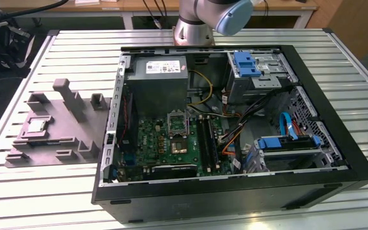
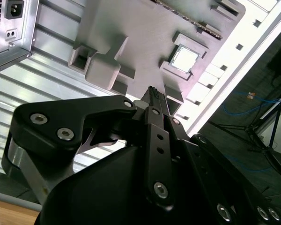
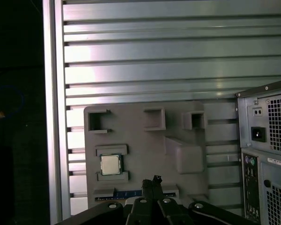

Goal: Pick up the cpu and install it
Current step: 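Reach for the cpu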

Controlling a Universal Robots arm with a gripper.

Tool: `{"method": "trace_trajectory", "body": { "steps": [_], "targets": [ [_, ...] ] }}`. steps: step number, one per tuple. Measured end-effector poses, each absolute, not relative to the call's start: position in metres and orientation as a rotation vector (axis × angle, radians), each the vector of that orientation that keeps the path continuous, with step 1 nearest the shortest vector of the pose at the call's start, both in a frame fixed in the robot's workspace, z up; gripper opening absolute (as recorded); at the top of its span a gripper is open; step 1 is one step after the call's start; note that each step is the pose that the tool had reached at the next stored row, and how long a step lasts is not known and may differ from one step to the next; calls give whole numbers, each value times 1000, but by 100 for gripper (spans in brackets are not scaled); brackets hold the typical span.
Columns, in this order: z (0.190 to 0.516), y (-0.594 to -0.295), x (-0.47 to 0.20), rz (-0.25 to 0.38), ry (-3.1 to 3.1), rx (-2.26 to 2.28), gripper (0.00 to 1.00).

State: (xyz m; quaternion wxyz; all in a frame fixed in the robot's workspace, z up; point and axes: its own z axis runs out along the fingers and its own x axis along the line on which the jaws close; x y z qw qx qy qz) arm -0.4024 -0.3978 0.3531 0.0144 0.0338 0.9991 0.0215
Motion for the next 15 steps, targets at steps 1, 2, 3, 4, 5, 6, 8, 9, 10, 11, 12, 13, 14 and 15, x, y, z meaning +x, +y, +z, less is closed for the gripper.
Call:
{"method": "trace_trajectory", "body": {
  "steps": [1,2,3,4,5,6,8,9,10,11,12,13,14,15],
  "targets": [
    [353,-398,-403,67,3110,105,11],
    [353,-398,-403,67,3110,105,11],
    [353,-398,-404,67,3110,105,11],
    [353,-398,-404,67,3110,105,11],
    [353,-398,-405,67,3110,105,11],
    [353,-398,-405,67,3110,105,11],
    [353,-398,-406,67,3110,105,11],
    [353,-398,-407,67,3110,105,11],
    [353,-398,-407,67,3110,105,11],
    [353,-398,-408,67,3110,105,11],
    [353,-398,-408,67,3110,105,11],
    [353,-398,-408,67,3110,105,11],
    [353,-398,-409,67,3110,105,11],
    [353,-398,-409,67,3110,105,11]
  ]
}}
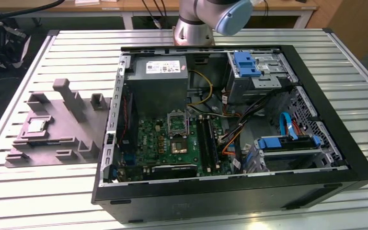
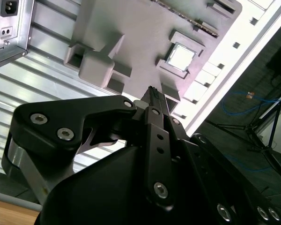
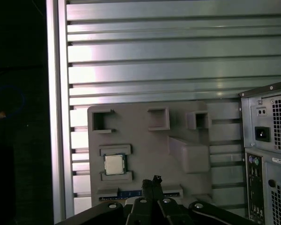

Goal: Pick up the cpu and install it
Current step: 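Reach for the cpu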

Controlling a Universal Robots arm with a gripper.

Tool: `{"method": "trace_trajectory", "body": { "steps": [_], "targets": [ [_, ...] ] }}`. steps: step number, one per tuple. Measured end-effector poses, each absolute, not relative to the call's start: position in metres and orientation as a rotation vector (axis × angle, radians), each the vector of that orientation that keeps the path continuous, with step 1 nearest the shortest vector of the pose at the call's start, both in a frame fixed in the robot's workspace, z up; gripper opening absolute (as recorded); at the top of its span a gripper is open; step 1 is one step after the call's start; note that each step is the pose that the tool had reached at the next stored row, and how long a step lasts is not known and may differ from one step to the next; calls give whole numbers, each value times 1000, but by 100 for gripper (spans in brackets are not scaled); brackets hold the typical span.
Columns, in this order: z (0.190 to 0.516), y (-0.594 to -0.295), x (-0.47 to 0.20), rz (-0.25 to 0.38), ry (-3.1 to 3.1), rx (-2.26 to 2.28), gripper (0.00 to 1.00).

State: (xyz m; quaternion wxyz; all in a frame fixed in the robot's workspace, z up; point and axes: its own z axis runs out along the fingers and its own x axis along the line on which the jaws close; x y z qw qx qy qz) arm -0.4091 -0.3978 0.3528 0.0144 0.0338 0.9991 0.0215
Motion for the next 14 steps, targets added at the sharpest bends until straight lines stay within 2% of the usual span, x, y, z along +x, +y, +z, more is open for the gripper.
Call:
{"method": "trace_trajectory", "body": {
  "steps": [14],
  "targets": [
    [353,-398,-412,67,3110,105,11]
  ]
}}
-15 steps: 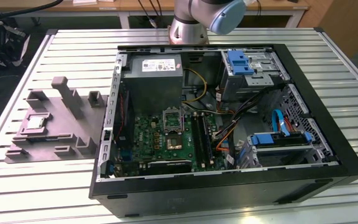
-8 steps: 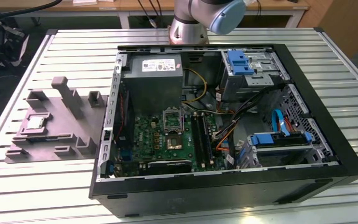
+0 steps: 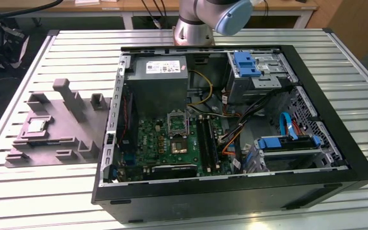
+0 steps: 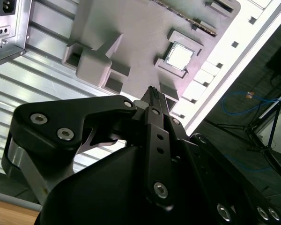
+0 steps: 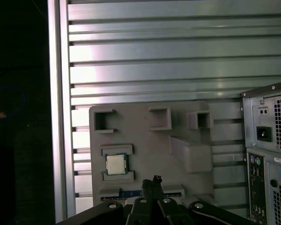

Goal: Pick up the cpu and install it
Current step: 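Reach for the cpu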

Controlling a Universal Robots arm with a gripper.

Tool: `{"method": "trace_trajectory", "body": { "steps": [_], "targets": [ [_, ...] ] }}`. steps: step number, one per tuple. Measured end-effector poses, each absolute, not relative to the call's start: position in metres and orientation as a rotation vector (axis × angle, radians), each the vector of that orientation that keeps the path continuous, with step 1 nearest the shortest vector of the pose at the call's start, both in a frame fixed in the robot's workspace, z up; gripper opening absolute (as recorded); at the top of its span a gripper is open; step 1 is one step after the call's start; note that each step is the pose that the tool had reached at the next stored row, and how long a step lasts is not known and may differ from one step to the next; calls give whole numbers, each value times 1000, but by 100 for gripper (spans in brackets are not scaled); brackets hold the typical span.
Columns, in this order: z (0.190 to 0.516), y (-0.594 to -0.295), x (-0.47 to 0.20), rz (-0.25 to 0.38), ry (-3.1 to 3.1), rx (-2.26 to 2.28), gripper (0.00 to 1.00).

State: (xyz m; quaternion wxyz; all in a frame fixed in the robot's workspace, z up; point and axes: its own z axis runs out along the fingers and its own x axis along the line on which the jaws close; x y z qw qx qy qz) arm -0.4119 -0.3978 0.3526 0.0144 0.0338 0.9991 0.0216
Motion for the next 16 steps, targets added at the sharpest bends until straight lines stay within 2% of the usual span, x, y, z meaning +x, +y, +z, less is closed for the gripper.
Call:
{"method": "trace_trajectory", "body": {
  "steps": [16],
  "targets": [
    [352,-398,-418,67,3110,105,11]
  ]
}}
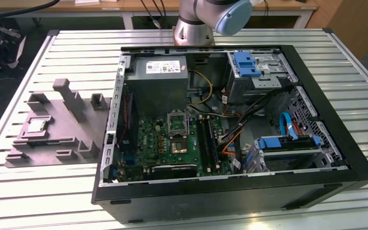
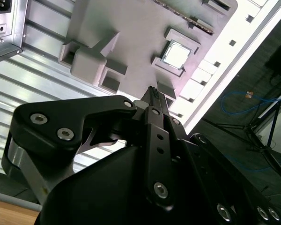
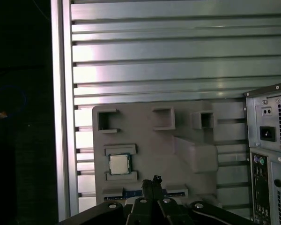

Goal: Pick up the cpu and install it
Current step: 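Reach for the cpu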

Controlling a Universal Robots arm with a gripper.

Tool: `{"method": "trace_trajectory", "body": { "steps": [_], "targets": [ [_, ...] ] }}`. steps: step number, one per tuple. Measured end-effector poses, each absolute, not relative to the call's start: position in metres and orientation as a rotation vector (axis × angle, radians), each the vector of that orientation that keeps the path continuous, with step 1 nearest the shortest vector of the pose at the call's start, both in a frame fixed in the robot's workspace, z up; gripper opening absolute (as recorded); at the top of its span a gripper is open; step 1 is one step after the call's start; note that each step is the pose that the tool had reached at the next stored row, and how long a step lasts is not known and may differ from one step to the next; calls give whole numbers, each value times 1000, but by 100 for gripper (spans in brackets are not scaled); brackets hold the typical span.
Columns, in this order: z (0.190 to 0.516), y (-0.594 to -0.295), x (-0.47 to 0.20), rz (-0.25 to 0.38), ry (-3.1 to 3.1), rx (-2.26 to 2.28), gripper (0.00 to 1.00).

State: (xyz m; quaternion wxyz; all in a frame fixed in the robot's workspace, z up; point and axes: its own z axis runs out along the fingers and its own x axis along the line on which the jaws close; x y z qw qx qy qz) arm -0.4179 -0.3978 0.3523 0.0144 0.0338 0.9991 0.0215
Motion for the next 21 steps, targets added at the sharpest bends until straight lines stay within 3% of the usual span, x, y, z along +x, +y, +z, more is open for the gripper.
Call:
{"method": "trace_trajectory", "body": {
  "steps": [21],
  "targets": [
    [352,-398,-435,67,3110,105,11]
  ]
}}
